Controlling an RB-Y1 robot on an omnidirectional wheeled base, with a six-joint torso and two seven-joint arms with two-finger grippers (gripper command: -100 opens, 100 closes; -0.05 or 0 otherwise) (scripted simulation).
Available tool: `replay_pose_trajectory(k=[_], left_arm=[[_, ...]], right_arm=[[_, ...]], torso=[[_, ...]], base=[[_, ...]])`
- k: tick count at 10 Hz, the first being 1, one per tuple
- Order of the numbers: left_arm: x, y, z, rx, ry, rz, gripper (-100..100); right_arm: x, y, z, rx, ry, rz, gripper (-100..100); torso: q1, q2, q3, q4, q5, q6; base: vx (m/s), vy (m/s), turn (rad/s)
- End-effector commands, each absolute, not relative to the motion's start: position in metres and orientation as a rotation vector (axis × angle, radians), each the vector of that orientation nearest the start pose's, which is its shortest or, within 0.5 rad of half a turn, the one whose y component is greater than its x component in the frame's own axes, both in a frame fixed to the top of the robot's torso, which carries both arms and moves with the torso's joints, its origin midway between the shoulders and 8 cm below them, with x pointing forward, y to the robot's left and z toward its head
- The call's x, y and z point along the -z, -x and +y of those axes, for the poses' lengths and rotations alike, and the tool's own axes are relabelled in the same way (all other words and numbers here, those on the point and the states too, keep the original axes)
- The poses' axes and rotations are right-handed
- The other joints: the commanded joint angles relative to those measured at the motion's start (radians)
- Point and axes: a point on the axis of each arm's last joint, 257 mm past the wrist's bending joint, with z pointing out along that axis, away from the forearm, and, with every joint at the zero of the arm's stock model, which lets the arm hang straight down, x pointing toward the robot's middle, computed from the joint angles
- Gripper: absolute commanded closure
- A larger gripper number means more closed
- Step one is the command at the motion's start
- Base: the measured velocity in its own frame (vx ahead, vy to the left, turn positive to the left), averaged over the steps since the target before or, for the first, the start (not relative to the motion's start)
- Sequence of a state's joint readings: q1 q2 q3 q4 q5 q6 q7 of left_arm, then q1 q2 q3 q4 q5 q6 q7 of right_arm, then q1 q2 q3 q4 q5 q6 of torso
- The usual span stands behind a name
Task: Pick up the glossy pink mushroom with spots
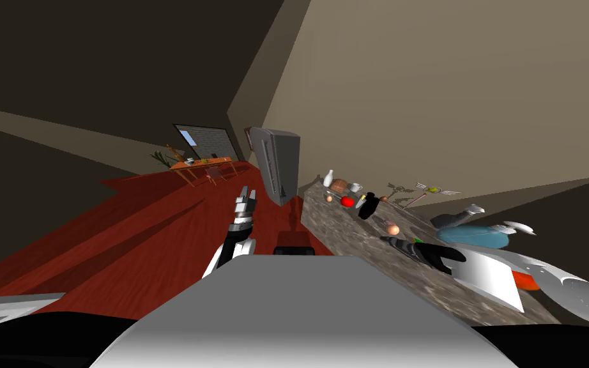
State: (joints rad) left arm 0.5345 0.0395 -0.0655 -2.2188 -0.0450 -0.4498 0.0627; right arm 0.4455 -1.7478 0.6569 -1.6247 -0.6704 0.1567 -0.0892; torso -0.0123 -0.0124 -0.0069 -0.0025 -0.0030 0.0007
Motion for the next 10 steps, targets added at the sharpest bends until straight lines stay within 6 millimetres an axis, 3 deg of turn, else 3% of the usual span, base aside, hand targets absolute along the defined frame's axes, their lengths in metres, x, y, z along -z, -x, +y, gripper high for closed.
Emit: replay_pose_trajectory(k=[1, 3, 4, 5, 7, 8, 9, 10], left_arm=[[0.027, -0.363, 0.256, 1.350, 0.753, 0.757, 0], [0.027, -0.363, 0.256, 1.350, 0.753, 0.758, 0], [0.027, -0.363, 0.256, 1.350, 0.753, 0.758, 0], [0.027, -0.363, 0.256, 1.350, 0.753, 0.757, 0], [0.027, -0.363, 0.256, 1.350, 0.753, 0.757, 0], [0.027, -0.363, 0.256, 1.350, 0.753, 0.757, 0], [0.027, -0.363, 0.256, 1.350, 0.753, 0.757, 0], [0.027, -0.363, 0.256, 1.350, 0.753, 0.757, 0]], right_arm=[[0.338, -0.196, -0.651, 0.194, -1.097, 2.445, -100], [0.334, -0.195, -0.658, 0.213, -1.111, 2.433, -100], [0.334, -0.195, -0.658, 0.213, -1.111, 2.433, -100], [0.323, -0.200, -0.672, 0.243, -1.114, 2.406, -100], [0.324, -0.199, -0.670, 0.237, -1.115, 2.408, -100], [0.324, -0.200, -0.671, 0.238, -1.114, 2.408, 0], [0.330, -0.196, -0.673, 0.240, -1.118, 2.403, -100], [0.334, -0.194, -0.674, 0.241, -1.120, 2.401, -100]], torso=[[0.000, 0.000, 0.000, 0.000, 0.000, 0.000], [-0.006, -0.001, 0.000, 0.000, -0.002, 0.000], [-0.003, 0.002, 0.001, 0.000, -0.001, 0.001], [0.005, 0.005, 0.003, 0.001, 0.000, 0.001], [0.001, 0.002, 0.001, 0.000, 0.000, 0.001], [0.007, 0.006, 0.003, 0.001, 0.001, 0.001], [0.010, 0.009, 0.005, 0.002, 0.002, 0.001], [0.007, 0.009, 0.005, 0.002, -0.001, 0.000]], base=[[0.172, -0.241, 0.152], [0.157, -0.223, 0.093], [0.062, -0.056, 0.004], [0.125, -0.148, 0.080], [0.105, -0.105, 0.059], [0.012, -0.012, 0.001], [0.019, -0.014, 0.025], [0.021, -0.008, 0.040]])
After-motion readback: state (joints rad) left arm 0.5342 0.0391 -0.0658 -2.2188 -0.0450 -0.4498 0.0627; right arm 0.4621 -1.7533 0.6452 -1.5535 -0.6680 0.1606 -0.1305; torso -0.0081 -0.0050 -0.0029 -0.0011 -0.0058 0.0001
